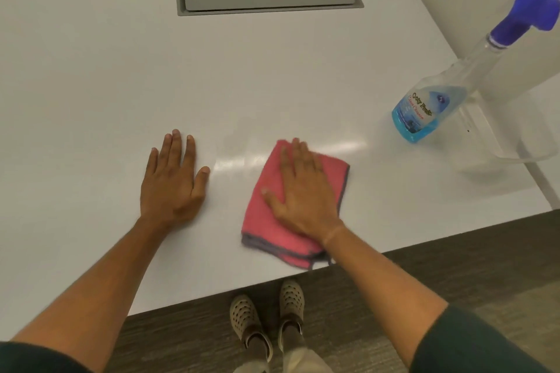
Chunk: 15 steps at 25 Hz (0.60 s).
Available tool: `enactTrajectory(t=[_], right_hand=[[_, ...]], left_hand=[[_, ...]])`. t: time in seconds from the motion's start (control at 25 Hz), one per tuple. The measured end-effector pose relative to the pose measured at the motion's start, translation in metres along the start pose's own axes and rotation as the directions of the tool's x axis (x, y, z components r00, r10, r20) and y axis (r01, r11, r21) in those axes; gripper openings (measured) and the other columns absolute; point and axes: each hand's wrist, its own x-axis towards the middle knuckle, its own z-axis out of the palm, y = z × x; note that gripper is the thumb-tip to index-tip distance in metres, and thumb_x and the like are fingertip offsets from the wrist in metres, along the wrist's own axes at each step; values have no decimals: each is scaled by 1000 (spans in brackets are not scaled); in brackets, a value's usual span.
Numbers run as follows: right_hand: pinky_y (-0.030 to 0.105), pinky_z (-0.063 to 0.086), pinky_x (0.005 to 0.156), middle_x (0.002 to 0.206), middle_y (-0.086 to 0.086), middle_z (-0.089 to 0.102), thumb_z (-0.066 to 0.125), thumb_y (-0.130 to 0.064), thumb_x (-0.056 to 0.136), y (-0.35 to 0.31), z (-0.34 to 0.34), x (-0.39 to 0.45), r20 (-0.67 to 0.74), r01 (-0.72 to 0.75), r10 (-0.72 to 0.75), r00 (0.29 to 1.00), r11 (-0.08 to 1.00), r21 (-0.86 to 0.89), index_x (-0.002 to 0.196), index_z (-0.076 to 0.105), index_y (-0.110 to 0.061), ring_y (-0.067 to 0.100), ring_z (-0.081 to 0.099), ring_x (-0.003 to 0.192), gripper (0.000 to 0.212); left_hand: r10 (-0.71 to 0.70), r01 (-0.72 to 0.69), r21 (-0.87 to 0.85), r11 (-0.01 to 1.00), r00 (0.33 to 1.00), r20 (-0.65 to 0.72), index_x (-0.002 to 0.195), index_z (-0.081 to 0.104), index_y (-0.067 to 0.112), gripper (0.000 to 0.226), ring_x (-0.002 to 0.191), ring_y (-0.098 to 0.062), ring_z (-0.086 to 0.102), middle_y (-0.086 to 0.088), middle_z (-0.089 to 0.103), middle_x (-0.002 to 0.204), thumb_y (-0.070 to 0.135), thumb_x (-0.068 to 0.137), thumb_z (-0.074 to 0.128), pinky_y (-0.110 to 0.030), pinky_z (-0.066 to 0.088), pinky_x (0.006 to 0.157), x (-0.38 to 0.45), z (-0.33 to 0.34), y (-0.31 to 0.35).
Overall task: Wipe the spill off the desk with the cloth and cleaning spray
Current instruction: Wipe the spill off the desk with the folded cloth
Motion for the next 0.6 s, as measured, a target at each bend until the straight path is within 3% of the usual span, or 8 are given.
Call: enactTrajectory(t=[0.12,0.28,0.36,0.48,0.6], right_hand=[[38,-9,122,161,9,-22,20,-70,93,17,0,-59,84,126,-126,988,992,0,153,-17,-14,18,-23,148,90],[44,-2,123,163,13,-11,18,-68,93,70,-8,-23,-12,-198,197,980,980,-20,154,-10,-11,23,-13,150,88],[46,2,123,163,17,-3,19,-66,93,60,-12,25,-40,-265,265,963,964,-4,155,-4,-7,28,-6,151,88],[44,0,123,163,18,-2,21,-65,93,16,-6,51,-8,-55,55,998,998,-14,155,0,-6,28,-6,151,88],[42,-2,123,163,13,-9,27,-63,95,0,0,2,53,246,-244,968,968,-39,155,-6,-10,23,-12,151,87]], left_hand=[[-7,7,-19,1000,1000,-10,155,7,16,71,151,-19,-3,-10,1,163,53,94,13,-40,1,122,-1,-1,-1],[-13,13,-8,1000,1000,-14,155,7,15,71,151,-20,-2,-10,1,163,51,94,13,-42,3,122,-1,0,2],[-16,16,-6,1000,1000,-14,155,7,15,71,151,-21,-3,-11,1,163,50,94,13,-42,3,122,0,1,2],[-4,4,6,1000,1000,-9,155,7,15,71,151,-21,-2,-11,2,163,50,94,14,-42,3,122,1,1,2],[0,0,4,1000,1000,8,155,6,16,71,151,-20,-3,-10,0,163,52,93,13,-41,2,122,0,-1,0]])
